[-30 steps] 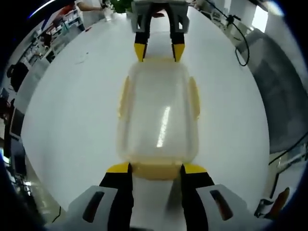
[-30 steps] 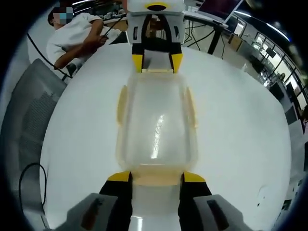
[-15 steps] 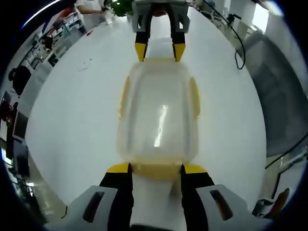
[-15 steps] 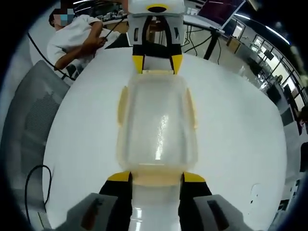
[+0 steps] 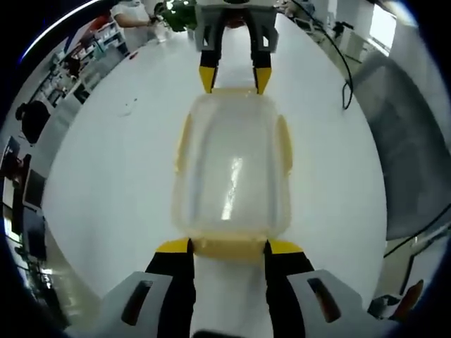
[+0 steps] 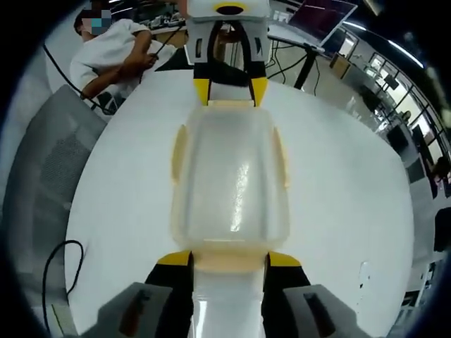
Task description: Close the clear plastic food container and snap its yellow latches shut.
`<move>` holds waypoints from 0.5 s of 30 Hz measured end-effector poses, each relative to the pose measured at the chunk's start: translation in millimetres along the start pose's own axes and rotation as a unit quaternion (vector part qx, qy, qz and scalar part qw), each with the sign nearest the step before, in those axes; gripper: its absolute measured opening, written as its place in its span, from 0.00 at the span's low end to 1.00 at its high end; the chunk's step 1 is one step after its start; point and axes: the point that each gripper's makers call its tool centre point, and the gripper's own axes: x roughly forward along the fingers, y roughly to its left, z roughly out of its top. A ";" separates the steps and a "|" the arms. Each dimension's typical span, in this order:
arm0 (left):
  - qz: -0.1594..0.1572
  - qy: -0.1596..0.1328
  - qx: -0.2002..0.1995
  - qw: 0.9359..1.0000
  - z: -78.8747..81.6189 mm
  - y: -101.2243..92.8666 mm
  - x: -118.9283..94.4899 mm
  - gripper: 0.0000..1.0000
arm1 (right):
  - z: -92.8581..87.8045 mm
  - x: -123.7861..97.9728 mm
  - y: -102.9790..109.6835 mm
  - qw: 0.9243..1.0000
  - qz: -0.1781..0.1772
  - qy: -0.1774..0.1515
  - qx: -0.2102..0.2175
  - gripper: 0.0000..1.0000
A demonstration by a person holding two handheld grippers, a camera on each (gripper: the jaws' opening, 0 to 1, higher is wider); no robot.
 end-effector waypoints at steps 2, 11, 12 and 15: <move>0.002 -0.001 0.002 1.000 3.0 0.9 -0.8 0.37 | -1.5 -3.8 -1.0 1.000 -0.002 0.001 -0.002 0.36; 0.015 -0.010 0.006 1.000 20.0 3.7 -7.4 0.37 | -9.0 -20.1 -4.7 1.000 -0.017 0.002 -0.002 0.36; 0.017 -0.010 0.007 1.000 22.3 3.6 -7.6 0.37 | -9.9 -21.4 -4.4 1.000 -0.018 0.002 -0.002 0.36; 0.018 -0.011 0.008 1.000 28.1 2.8 -7.8 0.37 | -14.0 -25.0 -4.0 1.000 -0.021 0.004 -0.004 0.36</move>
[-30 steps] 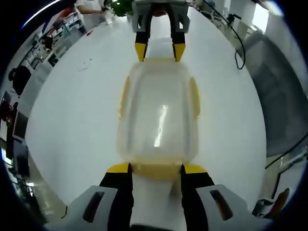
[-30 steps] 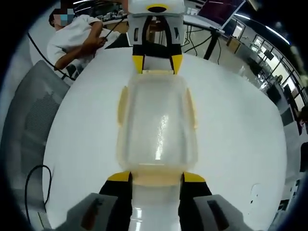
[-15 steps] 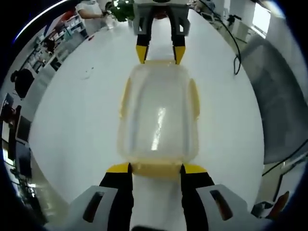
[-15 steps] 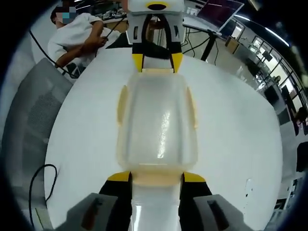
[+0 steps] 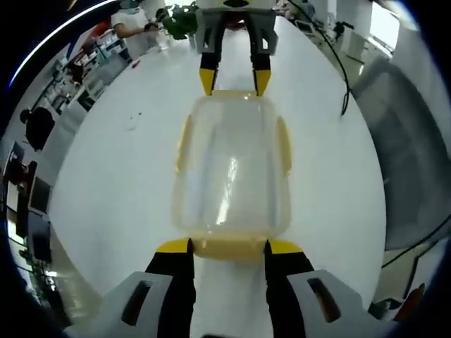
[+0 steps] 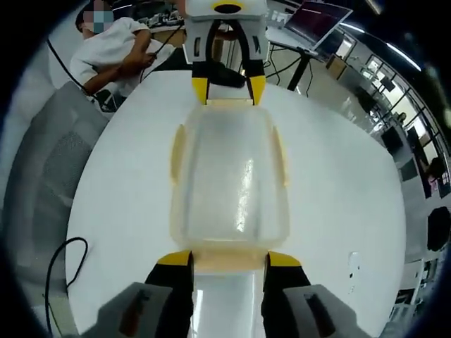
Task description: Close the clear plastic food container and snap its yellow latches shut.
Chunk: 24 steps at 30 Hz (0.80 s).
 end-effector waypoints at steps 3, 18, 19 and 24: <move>0.002 -0.002 0.004 1.000 7.1 0.1 -1.2 0.37 | -4.8 -3.9 0.9 1.000 -0.002 0.000 0.002 0.36; 0.005 -0.005 0.013 1.000 35.2 -2.9 2.6 0.37 | -27.2 -23.4 5.4 1.000 -0.004 0.000 0.005 0.36; 0.004 -0.005 0.012 1.000 37.6 -3.8 3.3 0.37 | -29.1 -23.8 6.0 1.000 -0.003 -0.001 0.005 0.36; 0.002 -0.008 0.009 1.000 47.5 -7.4 7.2 0.37 | -38.4 -27.8 8.5 1.000 -0.002 0.001 0.005 0.36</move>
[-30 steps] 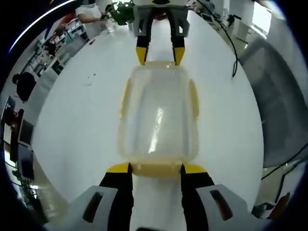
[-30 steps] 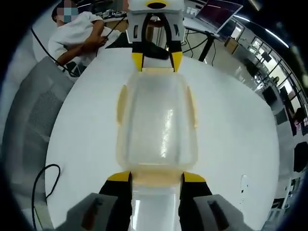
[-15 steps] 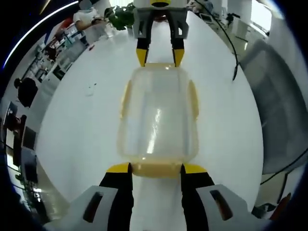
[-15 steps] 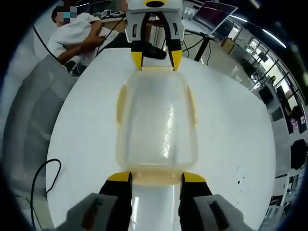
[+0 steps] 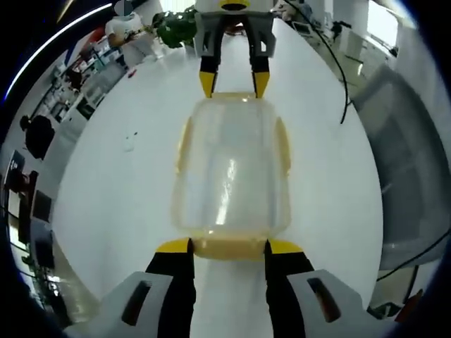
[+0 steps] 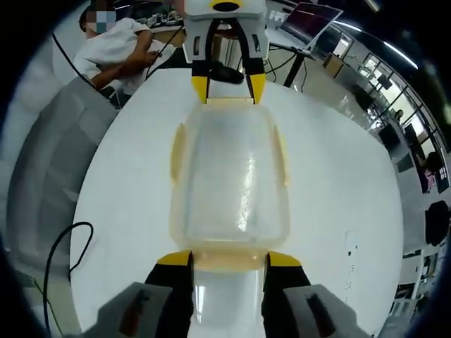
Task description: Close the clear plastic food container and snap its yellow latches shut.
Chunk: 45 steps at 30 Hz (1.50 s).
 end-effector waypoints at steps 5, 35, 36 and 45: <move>0.000 -0.003 0.002 1.000 10.5 -0.4 2.7 0.37 | -9.3 -4.5 0.7 1.000 0.001 0.001 0.001 0.36; -0.004 -0.007 0.008 1.000 65.5 -5.4 29.0 0.37 | -66.9 -25.8 4.9 1.000 0.001 0.002 0.010 0.36; -0.004 -0.008 0.008 1.000 66.9 -5.6 30.1 0.37 | -68.9 -26.3 4.8 1.000 0.001 0.002 0.010 0.36; -0.006 -0.012 0.006 1.000 82.1 -7.0 40.4 0.37 | -86.8 -30.9 6.2 1.000 0.005 0.006 0.012 0.36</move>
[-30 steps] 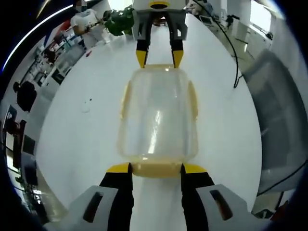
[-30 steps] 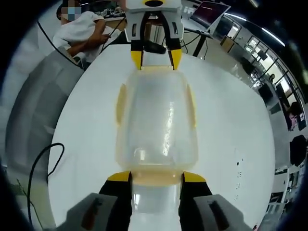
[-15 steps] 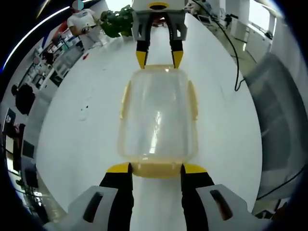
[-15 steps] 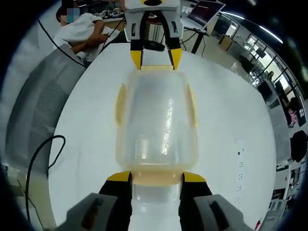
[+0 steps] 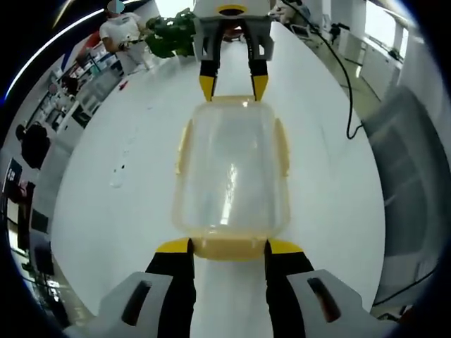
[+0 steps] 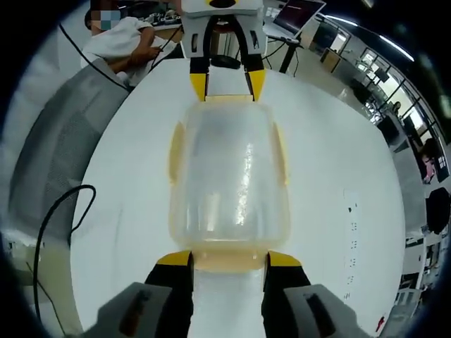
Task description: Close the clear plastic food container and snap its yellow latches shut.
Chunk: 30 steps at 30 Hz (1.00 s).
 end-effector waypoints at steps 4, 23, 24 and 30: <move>0.000 -0.003 -0.004 1.000 5.5 0.4 0.8 0.37 | -5.0 -2.4 -1.0 1.000 -0.001 -0.002 0.000 0.36; -0.001 0.000 -0.013 1.000 26.4 -1.2 10.8 0.37 | -26.7 -9.8 -3.1 1.000 0.003 -0.005 -0.008 0.36; -0.001 0.000 -0.014 1.000 27.4 -1.0 11.1 0.37 | -27.6 -10.5 -3.3 1.000 0.004 -0.005 -0.009 0.36; -0.002 -0.003 -0.016 1.000 33.5 0.7 15.2 0.37 | -33.9 -13.0 -5.9 1.000 0.005 -0.006 -0.009 0.36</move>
